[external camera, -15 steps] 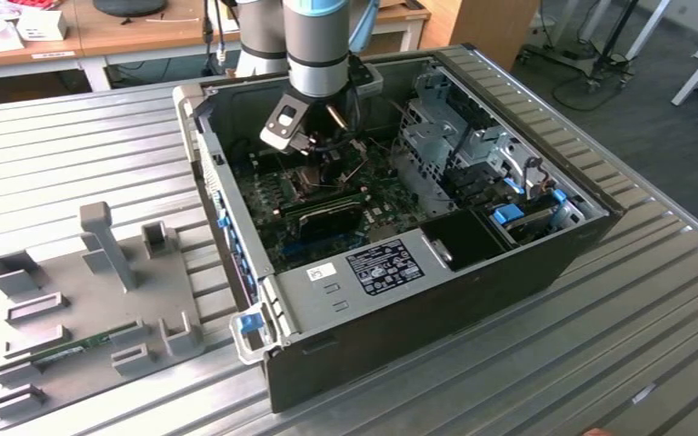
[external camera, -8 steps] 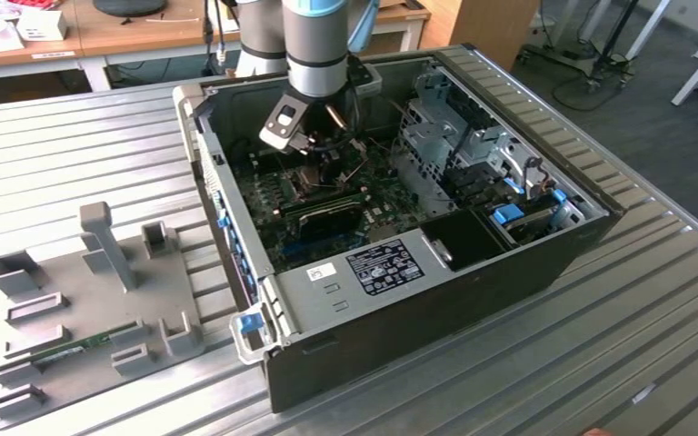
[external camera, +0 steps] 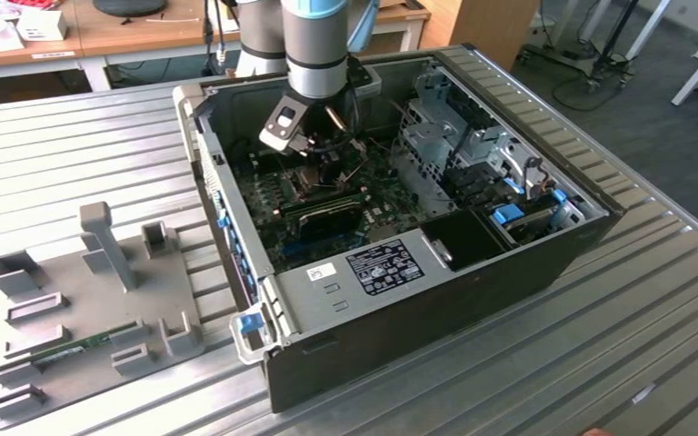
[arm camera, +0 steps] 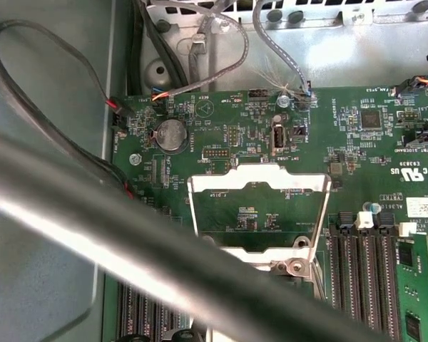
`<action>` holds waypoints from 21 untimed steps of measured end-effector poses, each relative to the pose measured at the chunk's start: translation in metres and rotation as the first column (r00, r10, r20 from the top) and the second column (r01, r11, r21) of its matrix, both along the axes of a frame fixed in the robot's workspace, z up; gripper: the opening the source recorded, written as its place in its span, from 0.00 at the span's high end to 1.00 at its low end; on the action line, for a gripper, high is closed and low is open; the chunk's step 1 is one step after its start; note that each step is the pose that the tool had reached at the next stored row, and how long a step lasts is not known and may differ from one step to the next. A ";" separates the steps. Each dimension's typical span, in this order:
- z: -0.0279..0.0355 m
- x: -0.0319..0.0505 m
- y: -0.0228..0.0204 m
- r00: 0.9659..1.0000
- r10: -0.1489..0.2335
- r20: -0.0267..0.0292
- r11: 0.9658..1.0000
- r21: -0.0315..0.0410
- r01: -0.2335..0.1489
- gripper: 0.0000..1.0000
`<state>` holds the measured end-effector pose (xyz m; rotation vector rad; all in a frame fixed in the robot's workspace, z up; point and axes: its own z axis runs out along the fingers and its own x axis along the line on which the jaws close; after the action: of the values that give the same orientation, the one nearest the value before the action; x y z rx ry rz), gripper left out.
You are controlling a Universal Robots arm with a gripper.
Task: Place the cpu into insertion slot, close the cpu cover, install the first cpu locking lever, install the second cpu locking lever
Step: 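Place the cpu into insertion slot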
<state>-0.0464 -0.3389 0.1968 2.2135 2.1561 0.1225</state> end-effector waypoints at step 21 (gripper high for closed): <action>-0.0038 -0.0008 0.0000 1.000 0.000 0.000 1.000 0.000 0.000 0.45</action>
<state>-0.0472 -0.3389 0.1931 2.2134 2.1563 0.1221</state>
